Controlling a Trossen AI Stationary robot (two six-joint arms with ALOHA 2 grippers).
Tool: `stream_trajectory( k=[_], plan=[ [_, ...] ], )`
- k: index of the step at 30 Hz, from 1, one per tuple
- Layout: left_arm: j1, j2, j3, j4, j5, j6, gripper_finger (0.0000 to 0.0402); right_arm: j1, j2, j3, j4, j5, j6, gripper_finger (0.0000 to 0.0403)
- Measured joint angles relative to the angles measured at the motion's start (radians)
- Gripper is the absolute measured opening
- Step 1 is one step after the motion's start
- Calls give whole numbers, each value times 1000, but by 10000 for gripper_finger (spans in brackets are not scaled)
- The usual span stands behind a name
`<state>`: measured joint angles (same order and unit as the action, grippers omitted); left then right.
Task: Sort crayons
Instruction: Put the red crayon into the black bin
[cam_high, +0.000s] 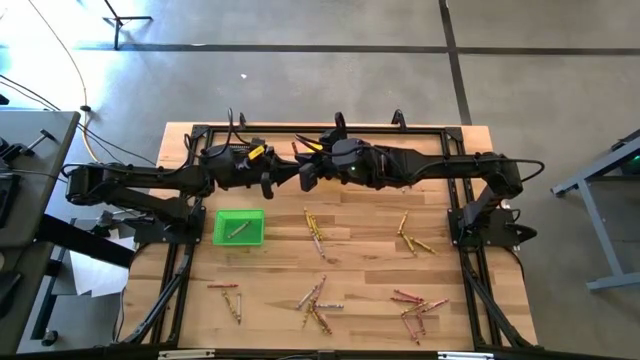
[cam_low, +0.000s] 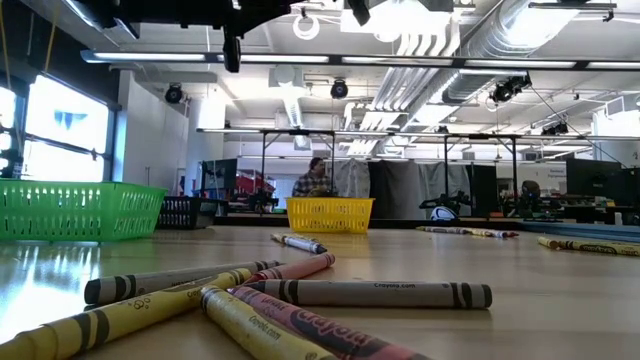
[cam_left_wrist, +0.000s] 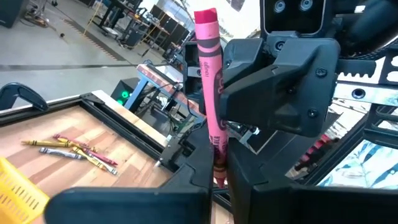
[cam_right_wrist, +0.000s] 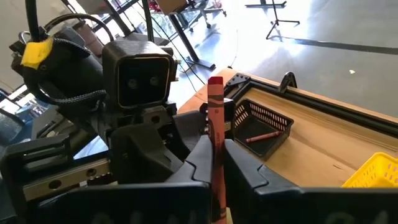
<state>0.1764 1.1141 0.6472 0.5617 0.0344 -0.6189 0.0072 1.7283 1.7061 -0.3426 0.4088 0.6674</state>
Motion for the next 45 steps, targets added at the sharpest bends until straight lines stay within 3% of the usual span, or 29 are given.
stream_trajectory(
  k=[6, 17, 25, 32, 39, 45],
  plan=[
    [0, 0, -1, -3, -2, 1, 8, 0, 5, 0, 1, -2, -3, 19],
    [28, -37, -1, -85, 34, 4, 2, 0, -33, 0, -136, -6, -45, 108],
    [182, -221, 0, -580, 10, 111, 1, 10, -95, 0, -237, 0, -40, 118],
    [363, -322, 0, -1011, -228, 196, 1, 22, -96, 0, -242, 5, -36, 119],
    [522, -211, 0, -1048, -259, 280, 1, 7, -92, 0, -245, 14, -13, 119],
    [583, -54, 0, -1085, -255, 290, 1, -1, -92, 0, -245, 15, 6, 119]
  ],
)
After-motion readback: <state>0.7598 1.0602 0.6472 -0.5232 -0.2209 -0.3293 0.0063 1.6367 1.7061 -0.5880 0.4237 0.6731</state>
